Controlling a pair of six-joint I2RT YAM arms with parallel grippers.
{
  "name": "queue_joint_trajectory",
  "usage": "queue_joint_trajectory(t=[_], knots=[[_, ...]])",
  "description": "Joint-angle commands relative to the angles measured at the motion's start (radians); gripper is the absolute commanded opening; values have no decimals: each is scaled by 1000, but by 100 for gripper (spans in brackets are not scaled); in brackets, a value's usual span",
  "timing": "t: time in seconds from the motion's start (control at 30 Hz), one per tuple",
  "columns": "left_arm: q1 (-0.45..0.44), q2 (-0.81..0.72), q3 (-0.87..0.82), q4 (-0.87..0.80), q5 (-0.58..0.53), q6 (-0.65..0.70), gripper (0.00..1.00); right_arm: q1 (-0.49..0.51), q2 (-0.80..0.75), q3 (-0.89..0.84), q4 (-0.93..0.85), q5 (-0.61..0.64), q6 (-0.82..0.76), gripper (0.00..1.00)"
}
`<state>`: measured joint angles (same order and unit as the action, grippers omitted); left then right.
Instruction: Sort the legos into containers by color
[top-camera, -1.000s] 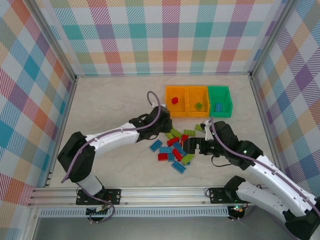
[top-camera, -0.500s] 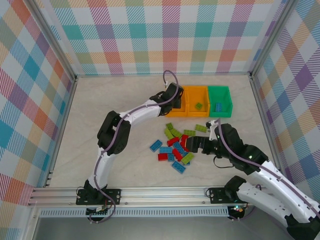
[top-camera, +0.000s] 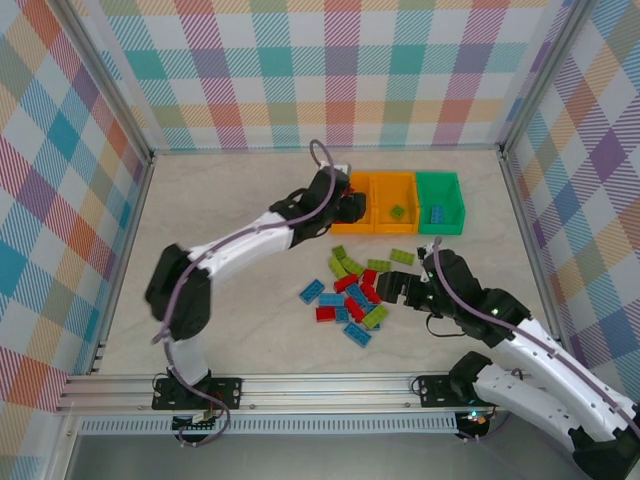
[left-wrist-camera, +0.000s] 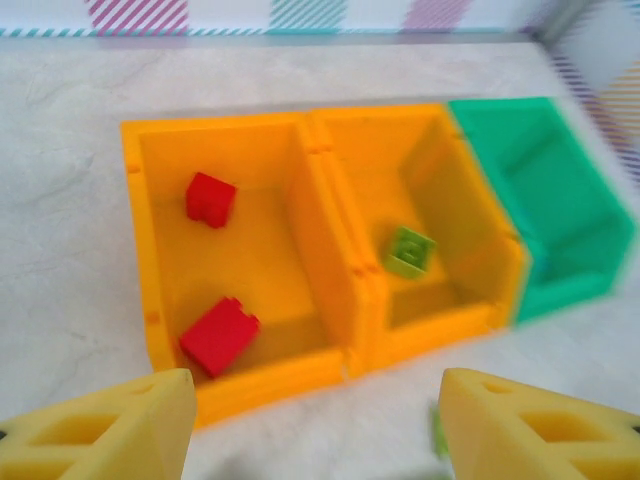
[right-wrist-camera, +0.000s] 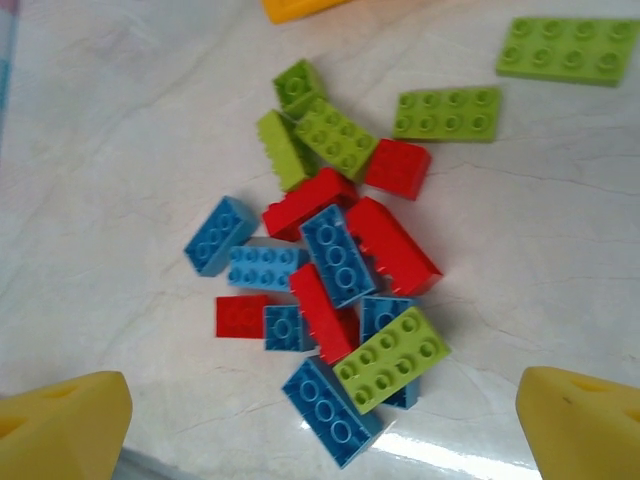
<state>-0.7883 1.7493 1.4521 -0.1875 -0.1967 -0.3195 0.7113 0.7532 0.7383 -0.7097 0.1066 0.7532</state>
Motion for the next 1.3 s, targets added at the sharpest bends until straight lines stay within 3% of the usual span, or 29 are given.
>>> queue_joint_trajectory(t=[0.0, 0.17, 0.3, 0.43, 0.57, 0.73, 1.03, 1.27], knots=[[-104, -258, -163, 113, 35, 108, 66, 2, 95, 8, -58, 39, 53, 96], [-287, -563, -383, 48, -5, 364, 69, 1, 247, -22, -30, -29, 86, 95], [-385, -724, -465, -124, 63, 527, 79, -1, 299, -113, 113, -96, 127, 95], [-427, -798, -505, -305, 198, 643, 90, -20, 330, -221, 307, -195, 190, 91], [-477, -809, -509, -427, 173, 748, 95, -22, 373, -269, 427, -250, 228, 87], [-503, -795, -516, -437, 130, 785, 98, -22, 392, -297, 488, -259, 254, 81], [-524, -834, -490, -534, 125, 815, 100, -37, 349, -349, 545, -203, 291, 57], [-523, -952, -601, -398, 106, 869, 100, -73, 316, -340, 527, -191, 278, 39]])
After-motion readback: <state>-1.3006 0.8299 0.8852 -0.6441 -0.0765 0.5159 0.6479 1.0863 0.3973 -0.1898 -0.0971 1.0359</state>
